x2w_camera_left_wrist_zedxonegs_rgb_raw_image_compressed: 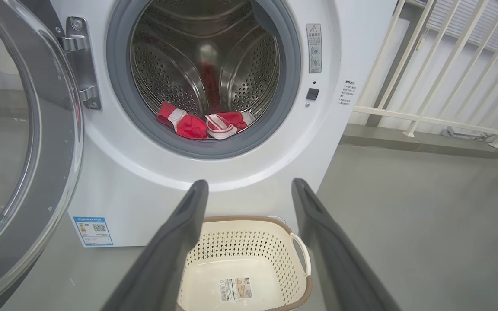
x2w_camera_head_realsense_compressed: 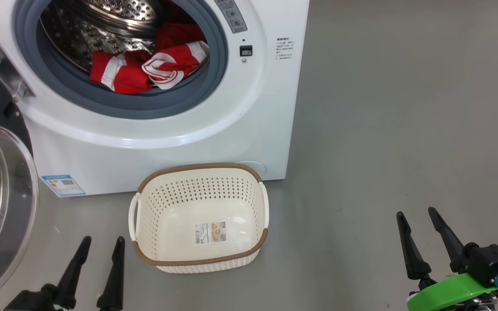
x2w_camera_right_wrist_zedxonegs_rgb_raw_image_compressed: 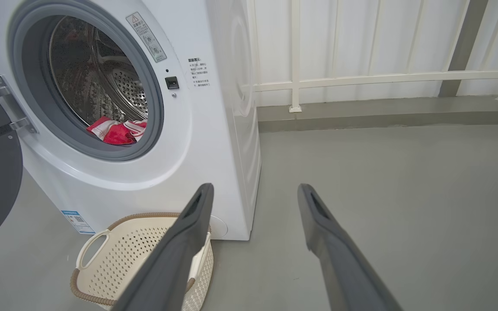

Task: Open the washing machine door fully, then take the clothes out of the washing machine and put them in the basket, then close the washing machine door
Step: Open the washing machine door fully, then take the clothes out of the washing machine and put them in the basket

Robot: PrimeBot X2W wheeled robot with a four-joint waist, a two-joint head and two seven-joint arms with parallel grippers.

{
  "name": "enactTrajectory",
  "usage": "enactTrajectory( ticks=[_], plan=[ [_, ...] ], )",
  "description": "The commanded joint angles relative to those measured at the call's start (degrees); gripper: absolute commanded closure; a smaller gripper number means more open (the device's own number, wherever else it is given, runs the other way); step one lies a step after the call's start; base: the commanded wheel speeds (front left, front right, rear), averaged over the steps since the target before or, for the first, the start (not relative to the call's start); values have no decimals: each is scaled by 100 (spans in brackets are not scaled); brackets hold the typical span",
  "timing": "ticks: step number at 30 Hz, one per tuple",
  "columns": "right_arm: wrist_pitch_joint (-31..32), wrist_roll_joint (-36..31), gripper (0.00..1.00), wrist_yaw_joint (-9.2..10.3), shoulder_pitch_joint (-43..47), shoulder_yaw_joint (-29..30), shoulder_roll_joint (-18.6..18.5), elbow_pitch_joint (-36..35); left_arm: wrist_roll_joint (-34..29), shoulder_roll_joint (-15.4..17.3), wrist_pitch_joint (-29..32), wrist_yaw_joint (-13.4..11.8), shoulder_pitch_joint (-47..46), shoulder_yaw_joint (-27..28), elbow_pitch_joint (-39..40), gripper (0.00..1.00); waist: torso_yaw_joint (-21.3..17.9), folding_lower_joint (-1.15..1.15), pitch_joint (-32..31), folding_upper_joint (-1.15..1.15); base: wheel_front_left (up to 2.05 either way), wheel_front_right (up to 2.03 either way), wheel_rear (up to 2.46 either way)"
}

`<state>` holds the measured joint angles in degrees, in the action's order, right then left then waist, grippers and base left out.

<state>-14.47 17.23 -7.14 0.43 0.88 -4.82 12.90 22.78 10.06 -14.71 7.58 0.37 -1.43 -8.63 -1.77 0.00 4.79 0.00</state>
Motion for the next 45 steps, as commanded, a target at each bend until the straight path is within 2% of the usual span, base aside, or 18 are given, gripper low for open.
enactTrajectory(
  ticks=[1,13,35,45],
  plan=[
    [-52,-13,0,-35,-109,-136,-63,-152,-7,137,-29,-9,-112,200,144,0,0,0,18,0,0,0,0],
    [-52,-32,0,-35,-147,-155,-29,-145,33,141,-29,-9,-186,198,85,0,-6,0,61,0,20,-23,3],
    [-52,-50,0,-35,-229,-172,20,-146,81,208,-29,-9,-320,172,209,0,30,0,192,0,109,-113,4],
    [-52,-57,0,-35,-211,-183,15,-141,-59,162,-29,-9,-287,203,277,0,58,0,159,0,10,-10,0]
  ],
)
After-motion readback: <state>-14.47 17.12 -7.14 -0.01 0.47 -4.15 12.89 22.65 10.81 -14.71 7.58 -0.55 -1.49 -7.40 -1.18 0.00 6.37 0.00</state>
